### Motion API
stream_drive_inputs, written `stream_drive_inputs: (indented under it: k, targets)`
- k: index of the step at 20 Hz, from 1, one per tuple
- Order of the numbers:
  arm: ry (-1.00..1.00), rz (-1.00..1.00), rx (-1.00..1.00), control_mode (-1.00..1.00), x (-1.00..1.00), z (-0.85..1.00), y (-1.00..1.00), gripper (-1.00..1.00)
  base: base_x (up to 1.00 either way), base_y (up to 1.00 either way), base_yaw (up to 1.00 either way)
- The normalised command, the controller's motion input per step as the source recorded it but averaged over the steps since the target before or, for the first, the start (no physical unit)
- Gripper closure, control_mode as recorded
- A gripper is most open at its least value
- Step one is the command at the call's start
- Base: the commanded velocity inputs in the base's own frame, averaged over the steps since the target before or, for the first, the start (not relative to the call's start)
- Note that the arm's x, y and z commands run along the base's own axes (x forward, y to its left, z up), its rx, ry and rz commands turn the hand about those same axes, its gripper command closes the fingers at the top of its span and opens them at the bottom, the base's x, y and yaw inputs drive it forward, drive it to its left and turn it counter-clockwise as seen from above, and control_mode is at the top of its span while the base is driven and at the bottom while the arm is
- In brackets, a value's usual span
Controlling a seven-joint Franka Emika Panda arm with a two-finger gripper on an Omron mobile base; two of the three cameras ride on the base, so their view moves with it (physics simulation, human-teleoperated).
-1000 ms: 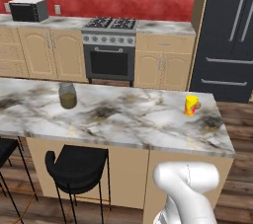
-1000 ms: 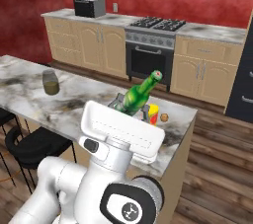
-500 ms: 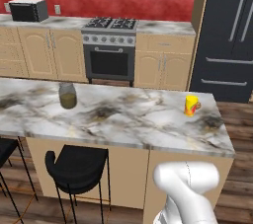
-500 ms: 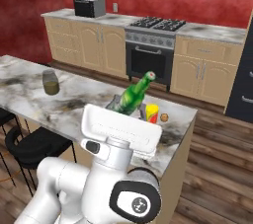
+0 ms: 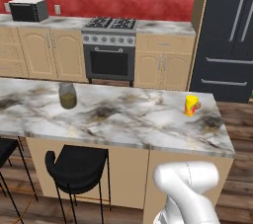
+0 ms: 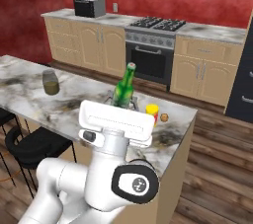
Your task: Open the cabinet directly in front. Then move the beer and the cup to the dining counter with the jar on it.
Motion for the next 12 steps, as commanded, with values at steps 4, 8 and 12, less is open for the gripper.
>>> stream_drive_inputs:
  k: [4, 8, 12]
  targets:
    - [0.0, 0.11, -0.24, -1.0, -0.4, -0.07, -0.36, 1.0, 0.0, 0.0, 0.0]
    - [0.02, 0.1, -0.29, -1.0, -0.39, -0.08, -0.27, 1.0, 0.0, 0.0, 0.0]
    - [0.09, 0.03, -0.26, -1.0, -0.31, -0.08, -0.11, 1.0, 0.0, 0.0, 0.0]
